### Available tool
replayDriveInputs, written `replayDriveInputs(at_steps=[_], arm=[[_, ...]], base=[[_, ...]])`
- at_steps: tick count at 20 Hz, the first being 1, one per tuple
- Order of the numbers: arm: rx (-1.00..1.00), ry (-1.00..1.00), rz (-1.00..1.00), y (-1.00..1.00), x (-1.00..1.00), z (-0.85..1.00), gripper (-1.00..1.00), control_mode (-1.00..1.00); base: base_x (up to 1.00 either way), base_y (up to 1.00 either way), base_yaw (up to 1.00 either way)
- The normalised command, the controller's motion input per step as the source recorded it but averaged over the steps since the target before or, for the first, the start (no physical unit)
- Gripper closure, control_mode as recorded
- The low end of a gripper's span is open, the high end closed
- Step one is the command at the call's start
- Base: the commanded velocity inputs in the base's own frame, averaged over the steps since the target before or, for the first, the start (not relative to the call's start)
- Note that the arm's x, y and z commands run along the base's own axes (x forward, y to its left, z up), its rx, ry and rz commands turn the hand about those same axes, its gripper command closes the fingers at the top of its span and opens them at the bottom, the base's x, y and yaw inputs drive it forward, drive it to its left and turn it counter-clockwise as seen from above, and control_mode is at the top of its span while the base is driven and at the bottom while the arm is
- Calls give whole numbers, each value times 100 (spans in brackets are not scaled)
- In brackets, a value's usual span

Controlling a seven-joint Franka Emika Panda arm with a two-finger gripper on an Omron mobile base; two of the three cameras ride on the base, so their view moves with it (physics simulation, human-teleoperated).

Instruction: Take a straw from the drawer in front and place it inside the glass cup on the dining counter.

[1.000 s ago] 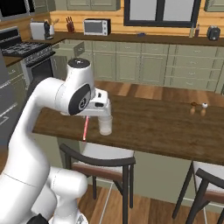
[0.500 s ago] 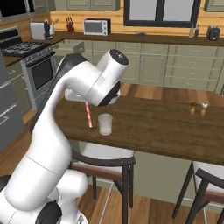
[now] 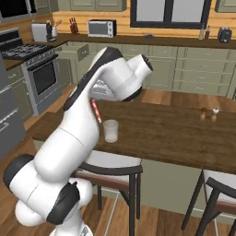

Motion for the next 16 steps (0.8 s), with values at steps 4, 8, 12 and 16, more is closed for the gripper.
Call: replayDriveInputs(at_steps=[4,8,12,16], arm=[[12,0,20,33,36,0,100,-100],[16,-4,15,8,1,0,100,-100],[21,-13,12,2,0,-5,100,-100],[20,-15,8,3,0,-11,100,-100]], base=[[0,0,0],[0,0,0],[0,0,0],[0,0,0]])
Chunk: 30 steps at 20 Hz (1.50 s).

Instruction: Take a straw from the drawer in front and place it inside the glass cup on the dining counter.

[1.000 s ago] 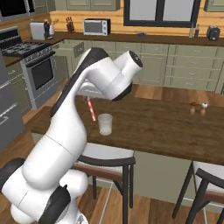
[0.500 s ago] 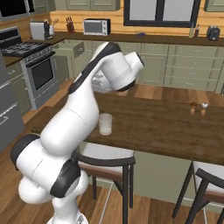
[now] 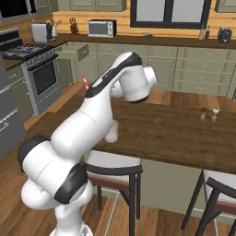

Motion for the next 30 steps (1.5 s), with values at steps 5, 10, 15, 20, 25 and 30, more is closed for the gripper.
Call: replayDriveInputs(at_steps=[5,10,15,20,25,30], arm=[[13,-17,4,0,14,-24,100,-100],[1,-30,0,1,26,-33,100,-100],[0,-21,0,0,56,-24,100,-100],[4,-8,0,4,40,-30,100,-100],[8,0,0,2,28,-46,100,-100],[7,0,0,3,34,-33,100,-100]], base=[[0,0,0],[0,0,0],[0,0,0],[0,0,0],[0,0,0],[0,0,0]])
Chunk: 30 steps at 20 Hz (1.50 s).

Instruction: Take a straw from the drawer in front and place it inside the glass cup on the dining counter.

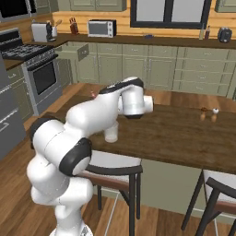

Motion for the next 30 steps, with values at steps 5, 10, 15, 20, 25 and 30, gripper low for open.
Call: replayDriveInputs(at_steps=[5,10,15,20,25,30], arm=[[4,-3,0,1,54,-25,100,-100],[1,-1,0,0,49,-33,100,-100],[0,-2,0,0,34,-31,100,-100],[0,-5,0,0,29,-25,100,-100],[0,-5,0,0,21,-29,100,-100],[0,-3,0,-4,30,-29,100,-100]], base=[[0,0,0],[0,0,0],[0,0,0],[0,0,0],[0,0,0],[0,0,0]])
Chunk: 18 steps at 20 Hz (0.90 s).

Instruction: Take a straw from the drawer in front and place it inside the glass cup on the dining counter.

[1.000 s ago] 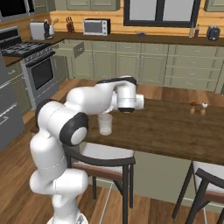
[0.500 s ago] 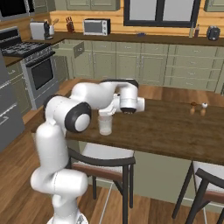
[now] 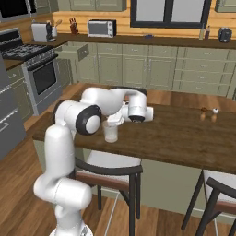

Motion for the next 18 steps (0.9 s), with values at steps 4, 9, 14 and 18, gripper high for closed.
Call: replayDriveInputs(at_steps=[4,9,14,18], arm=[[0,-2,0,-7,33,-27,100,-100],[0,-1,0,-7,39,-28,100,-100],[0,0,0,-5,37,-26,100,-100],[1,-5,0,-14,-26,-12,100,-100]], base=[[0,0,0],[0,0,0],[0,0,0],[0,0,0]])
